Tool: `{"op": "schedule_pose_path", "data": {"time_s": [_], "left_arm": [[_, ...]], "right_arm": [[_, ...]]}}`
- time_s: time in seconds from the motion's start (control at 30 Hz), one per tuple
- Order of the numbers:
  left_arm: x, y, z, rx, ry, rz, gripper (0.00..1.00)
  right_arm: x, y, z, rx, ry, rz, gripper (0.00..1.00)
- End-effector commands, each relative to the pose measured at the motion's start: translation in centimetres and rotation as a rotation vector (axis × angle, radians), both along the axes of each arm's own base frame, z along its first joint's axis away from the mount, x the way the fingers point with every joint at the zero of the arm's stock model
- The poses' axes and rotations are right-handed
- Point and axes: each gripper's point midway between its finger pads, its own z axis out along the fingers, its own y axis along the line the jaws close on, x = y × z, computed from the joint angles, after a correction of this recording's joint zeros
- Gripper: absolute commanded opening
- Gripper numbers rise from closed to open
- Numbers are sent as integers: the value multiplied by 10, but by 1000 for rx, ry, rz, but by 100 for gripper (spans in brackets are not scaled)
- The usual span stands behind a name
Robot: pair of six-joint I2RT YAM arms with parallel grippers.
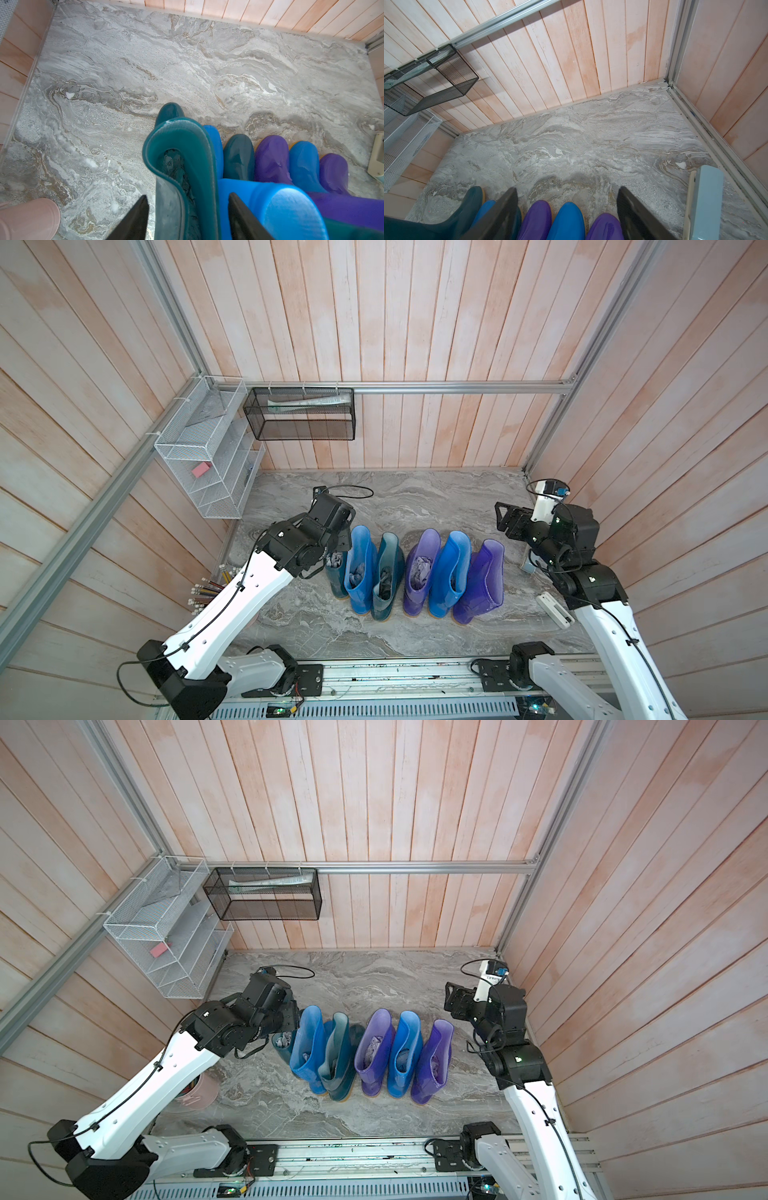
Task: Match and arrange rain boots in pairs
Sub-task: Pick up the rain boot at the center of the board, then place the rain boot at the center of the board.
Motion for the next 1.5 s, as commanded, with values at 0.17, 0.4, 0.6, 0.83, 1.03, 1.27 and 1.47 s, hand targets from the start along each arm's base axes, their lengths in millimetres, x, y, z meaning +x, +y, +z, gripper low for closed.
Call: {"op": "schedule_pose_path", "data": {"time_s": [0.17,0.4,0.6,0.83,1.03,1.27,1.47], "left_arm": [[13,10,-13,13,5,19,18],[21,15,-5,9,-19,16,0],[44,20,35,-6,-125,-5,0],[85,15,83,-23,-249,-60,0],[130,18,100,-18,-306,-81,0],[185,32,96,-40,-340,-94,0],[216,38,89,-66,-368,-120,0]], "right_arm": [[0,2,-9,3,20,4,74],[0,0,-9,-7,18,-5,74],[7,3,-10,-5,23,5,72],[12,6,4,6,7,17,72],[16,10,11,28,9,30,71],[22,12,11,51,15,27,70],[29,13,11,58,21,28,70]]}}
